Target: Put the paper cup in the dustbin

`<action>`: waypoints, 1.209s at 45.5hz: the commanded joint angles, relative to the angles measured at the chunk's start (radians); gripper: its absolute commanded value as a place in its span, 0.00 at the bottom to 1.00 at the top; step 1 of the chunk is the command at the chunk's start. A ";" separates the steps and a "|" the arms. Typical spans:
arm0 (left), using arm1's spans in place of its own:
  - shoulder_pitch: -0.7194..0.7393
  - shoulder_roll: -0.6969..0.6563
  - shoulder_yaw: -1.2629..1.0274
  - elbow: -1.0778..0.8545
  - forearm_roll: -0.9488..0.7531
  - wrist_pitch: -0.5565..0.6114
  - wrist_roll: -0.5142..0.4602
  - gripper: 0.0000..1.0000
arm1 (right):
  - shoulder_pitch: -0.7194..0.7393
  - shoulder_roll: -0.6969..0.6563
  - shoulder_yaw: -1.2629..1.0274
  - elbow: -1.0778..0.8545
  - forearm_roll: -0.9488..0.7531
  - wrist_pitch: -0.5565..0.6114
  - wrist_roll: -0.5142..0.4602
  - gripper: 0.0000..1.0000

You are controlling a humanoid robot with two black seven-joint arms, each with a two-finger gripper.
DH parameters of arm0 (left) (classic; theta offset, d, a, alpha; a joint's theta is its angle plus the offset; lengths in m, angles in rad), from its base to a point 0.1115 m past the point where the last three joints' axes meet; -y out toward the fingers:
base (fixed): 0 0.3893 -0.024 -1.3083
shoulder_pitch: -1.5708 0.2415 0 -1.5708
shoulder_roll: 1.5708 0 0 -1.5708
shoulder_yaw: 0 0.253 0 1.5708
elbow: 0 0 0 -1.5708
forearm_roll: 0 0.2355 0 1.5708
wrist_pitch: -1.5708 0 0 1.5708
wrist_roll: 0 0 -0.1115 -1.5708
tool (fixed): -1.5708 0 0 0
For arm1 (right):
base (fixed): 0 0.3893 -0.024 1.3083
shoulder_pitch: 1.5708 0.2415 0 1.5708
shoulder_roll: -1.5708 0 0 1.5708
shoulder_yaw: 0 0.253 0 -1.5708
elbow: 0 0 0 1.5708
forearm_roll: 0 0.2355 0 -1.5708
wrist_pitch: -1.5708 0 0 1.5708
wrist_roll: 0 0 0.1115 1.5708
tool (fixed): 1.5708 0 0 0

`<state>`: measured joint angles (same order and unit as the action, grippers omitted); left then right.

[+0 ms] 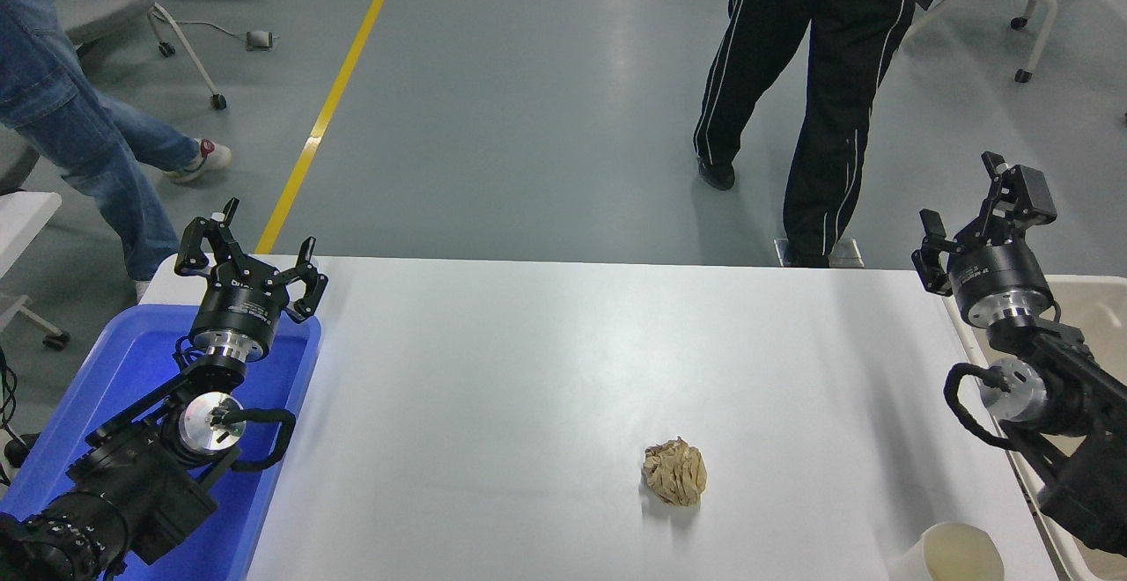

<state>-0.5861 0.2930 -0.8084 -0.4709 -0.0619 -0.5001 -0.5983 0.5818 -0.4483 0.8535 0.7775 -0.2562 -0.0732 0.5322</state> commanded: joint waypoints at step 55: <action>-0.001 0.000 0.002 0.000 0.001 0.000 0.000 1.00 | 0.004 0.007 -0.007 -0.035 -0.001 0.009 0.002 0.99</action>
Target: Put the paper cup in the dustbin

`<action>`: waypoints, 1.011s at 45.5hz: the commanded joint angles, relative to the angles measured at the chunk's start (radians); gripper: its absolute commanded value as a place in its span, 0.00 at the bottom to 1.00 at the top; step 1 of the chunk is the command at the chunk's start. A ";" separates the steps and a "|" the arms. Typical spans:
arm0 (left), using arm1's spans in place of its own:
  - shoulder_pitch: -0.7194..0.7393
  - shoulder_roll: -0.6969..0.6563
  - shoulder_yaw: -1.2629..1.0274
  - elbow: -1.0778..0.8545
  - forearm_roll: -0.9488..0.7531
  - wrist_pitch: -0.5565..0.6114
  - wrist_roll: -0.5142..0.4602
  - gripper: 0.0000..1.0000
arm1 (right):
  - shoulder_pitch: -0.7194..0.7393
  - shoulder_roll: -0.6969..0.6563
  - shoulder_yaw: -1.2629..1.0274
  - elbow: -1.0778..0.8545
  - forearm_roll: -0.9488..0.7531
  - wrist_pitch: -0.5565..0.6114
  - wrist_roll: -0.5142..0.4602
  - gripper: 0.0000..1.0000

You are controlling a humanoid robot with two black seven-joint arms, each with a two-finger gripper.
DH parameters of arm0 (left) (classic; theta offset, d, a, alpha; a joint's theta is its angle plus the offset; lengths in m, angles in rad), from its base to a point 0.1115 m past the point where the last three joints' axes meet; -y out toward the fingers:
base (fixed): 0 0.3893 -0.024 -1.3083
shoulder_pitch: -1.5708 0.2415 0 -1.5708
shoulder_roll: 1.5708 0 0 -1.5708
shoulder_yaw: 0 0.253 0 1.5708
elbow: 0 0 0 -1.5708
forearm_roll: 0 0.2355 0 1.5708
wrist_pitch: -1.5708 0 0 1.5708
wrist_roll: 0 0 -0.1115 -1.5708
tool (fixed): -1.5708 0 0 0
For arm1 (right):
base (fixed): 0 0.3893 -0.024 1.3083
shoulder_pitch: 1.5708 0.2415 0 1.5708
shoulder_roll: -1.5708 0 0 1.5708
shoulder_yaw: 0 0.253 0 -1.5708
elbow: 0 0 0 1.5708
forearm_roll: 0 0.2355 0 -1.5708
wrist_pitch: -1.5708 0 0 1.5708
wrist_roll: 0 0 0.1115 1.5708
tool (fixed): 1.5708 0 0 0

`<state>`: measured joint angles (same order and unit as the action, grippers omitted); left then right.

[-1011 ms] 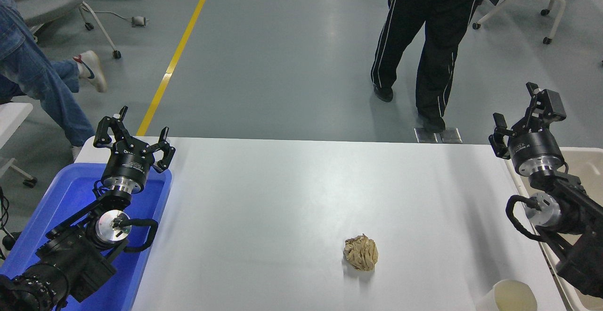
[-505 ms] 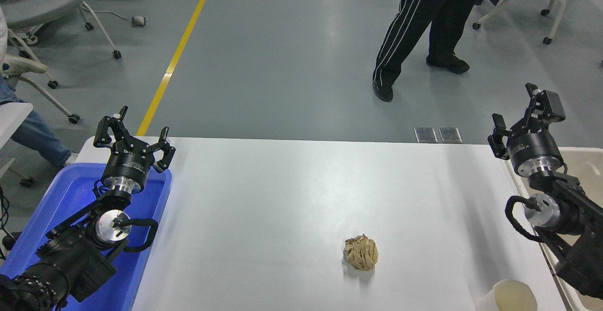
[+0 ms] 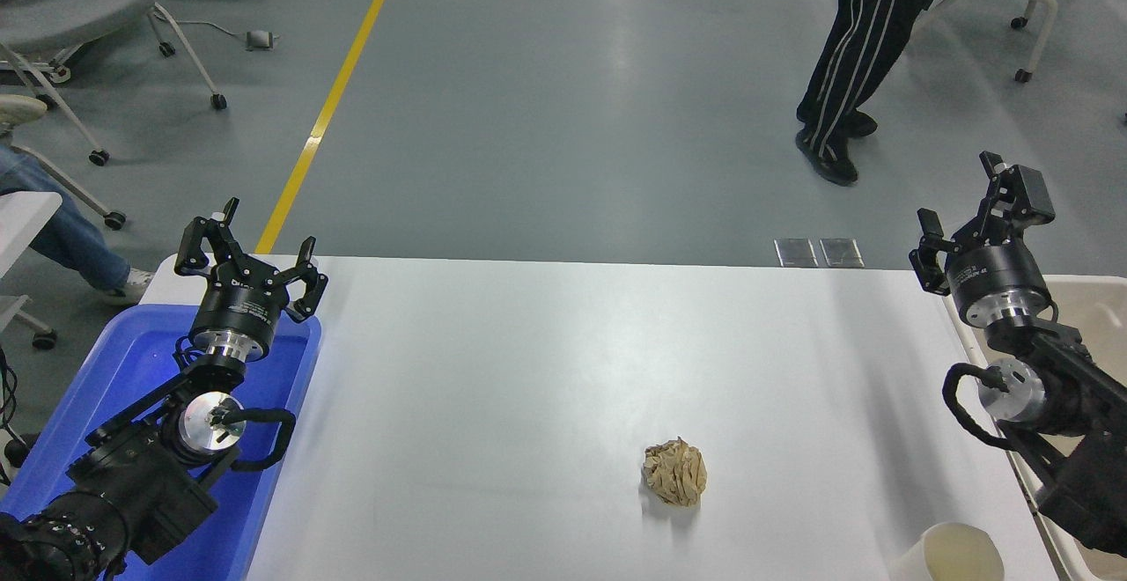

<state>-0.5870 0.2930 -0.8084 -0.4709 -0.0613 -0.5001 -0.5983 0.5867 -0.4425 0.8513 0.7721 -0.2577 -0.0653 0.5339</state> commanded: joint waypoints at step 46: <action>-0.001 0.000 0.000 0.000 0.000 0.000 0.000 1.00 | 0.625 -0.355 -1.211 0.151 -0.061 0.015 -0.006 0.99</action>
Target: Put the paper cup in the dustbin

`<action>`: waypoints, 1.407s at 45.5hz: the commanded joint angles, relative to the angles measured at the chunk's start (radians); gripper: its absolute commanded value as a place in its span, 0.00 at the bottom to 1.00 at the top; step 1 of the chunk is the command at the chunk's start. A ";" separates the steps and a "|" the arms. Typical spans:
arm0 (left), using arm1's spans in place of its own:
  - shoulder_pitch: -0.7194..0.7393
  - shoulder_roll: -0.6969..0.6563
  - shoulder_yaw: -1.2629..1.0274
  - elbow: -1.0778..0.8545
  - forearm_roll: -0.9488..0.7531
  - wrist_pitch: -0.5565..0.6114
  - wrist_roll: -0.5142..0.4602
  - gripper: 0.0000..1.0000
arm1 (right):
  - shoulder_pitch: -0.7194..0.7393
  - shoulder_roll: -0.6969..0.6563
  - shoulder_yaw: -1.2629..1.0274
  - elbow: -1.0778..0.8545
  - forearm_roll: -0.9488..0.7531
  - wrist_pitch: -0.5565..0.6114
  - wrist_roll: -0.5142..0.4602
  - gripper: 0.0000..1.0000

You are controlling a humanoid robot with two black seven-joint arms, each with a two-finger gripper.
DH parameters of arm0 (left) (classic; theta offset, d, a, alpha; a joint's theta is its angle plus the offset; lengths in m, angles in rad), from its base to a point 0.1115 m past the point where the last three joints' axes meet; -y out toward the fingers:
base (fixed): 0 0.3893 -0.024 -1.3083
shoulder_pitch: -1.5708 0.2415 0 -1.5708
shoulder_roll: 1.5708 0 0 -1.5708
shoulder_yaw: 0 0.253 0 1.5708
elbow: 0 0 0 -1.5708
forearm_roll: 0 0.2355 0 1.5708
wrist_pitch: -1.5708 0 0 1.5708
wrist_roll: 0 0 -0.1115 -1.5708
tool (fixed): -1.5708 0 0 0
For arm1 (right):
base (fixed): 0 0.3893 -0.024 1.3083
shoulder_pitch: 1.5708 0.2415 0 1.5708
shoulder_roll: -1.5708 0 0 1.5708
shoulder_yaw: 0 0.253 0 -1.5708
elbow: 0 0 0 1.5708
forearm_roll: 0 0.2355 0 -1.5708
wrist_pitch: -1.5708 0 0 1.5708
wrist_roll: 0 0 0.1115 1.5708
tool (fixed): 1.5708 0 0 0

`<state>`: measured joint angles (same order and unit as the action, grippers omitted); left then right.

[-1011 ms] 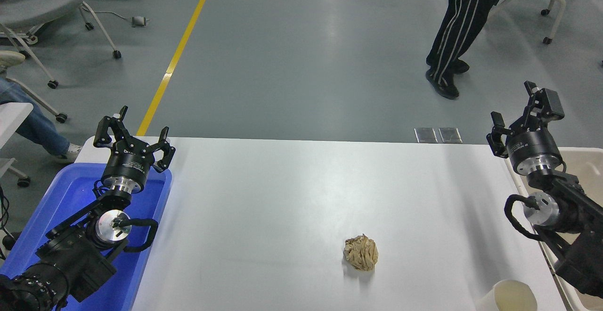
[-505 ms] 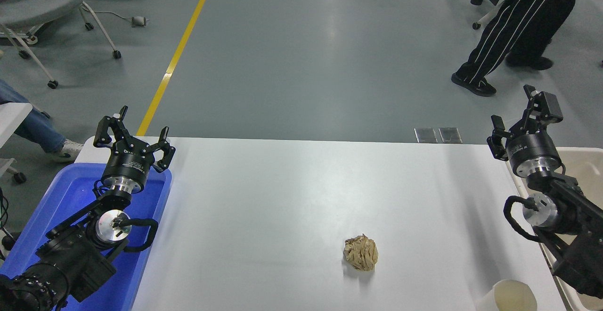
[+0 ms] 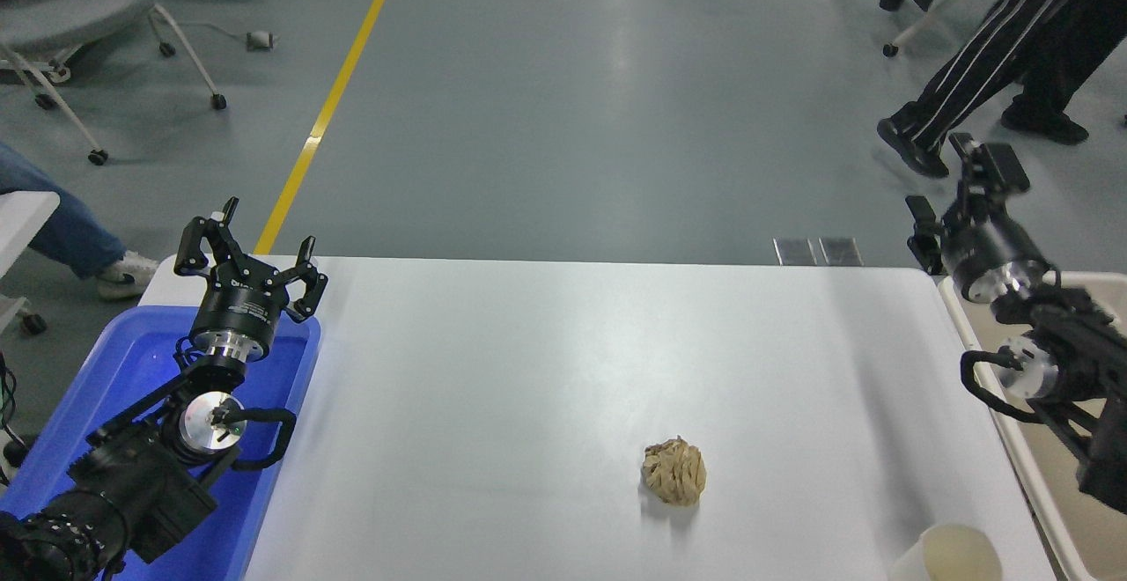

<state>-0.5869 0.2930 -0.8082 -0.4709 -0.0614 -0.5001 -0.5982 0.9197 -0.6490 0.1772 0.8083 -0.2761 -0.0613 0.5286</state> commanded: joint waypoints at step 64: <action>-0.001 0.000 0.001 0.000 0.000 0.000 0.000 1.00 | 0.140 -0.544 -0.785 0.532 -0.973 0.161 -0.007 0.99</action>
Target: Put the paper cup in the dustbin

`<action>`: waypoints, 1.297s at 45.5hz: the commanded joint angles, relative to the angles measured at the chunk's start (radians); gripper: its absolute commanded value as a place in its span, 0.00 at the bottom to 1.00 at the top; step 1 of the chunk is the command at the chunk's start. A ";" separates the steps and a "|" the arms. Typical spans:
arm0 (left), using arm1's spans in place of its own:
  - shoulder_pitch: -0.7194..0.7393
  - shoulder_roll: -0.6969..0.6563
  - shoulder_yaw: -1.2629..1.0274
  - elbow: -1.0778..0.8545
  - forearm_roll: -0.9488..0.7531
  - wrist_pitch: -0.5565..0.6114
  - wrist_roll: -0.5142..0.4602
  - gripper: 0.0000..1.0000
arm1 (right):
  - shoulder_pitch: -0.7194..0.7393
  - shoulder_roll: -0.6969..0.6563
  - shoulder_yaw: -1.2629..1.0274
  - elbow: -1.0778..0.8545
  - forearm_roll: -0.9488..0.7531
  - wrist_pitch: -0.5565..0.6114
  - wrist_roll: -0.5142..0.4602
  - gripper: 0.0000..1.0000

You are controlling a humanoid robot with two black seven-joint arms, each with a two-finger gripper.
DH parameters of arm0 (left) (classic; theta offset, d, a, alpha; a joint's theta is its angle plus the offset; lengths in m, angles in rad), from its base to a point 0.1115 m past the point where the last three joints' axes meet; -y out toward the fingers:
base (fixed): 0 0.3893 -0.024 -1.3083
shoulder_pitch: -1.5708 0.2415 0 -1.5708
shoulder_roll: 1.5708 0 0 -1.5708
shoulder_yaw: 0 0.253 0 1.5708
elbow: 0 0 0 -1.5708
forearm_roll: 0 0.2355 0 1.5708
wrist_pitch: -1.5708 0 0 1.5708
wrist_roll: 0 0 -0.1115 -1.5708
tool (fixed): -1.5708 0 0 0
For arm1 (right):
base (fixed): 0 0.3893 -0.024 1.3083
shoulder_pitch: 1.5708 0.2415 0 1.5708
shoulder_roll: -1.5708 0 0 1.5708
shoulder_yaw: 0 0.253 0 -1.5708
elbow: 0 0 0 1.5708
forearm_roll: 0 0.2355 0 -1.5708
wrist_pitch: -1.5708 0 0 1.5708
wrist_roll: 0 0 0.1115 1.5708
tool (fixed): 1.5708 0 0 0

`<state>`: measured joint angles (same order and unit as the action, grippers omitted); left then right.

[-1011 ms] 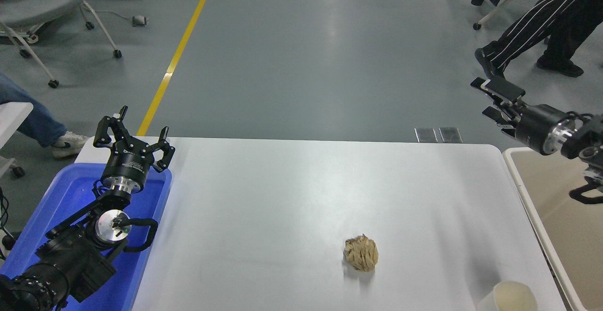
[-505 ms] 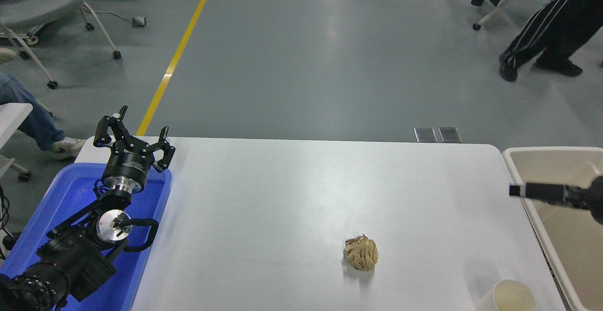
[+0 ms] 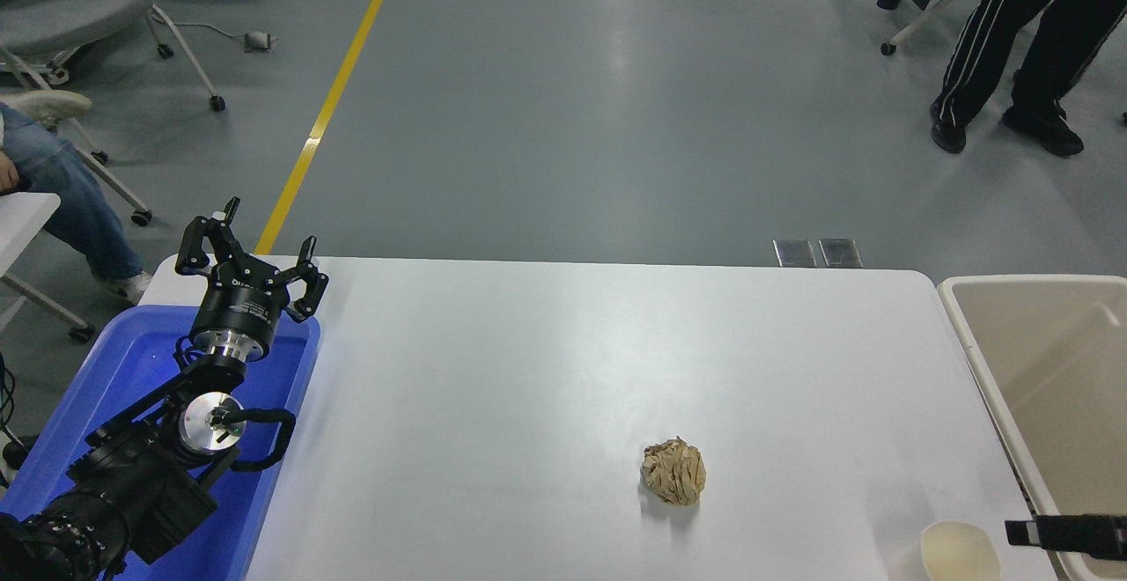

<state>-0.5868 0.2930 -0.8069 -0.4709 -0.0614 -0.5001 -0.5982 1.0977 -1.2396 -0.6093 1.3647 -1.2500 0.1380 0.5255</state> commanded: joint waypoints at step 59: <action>-0.001 0.000 0.000 0.000 0.000 0.000 0.000 1.00 | -0.245 0.269 -0.010 -0.207 0.113 -0.301 -0.024 0.00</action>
<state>-0.5874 0.2930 -0.8070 -0.4709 -0.0614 -0.5001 -0.5983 0.8659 -0.9797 -0.6142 1.1589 -1.1380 -0.1415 0.4991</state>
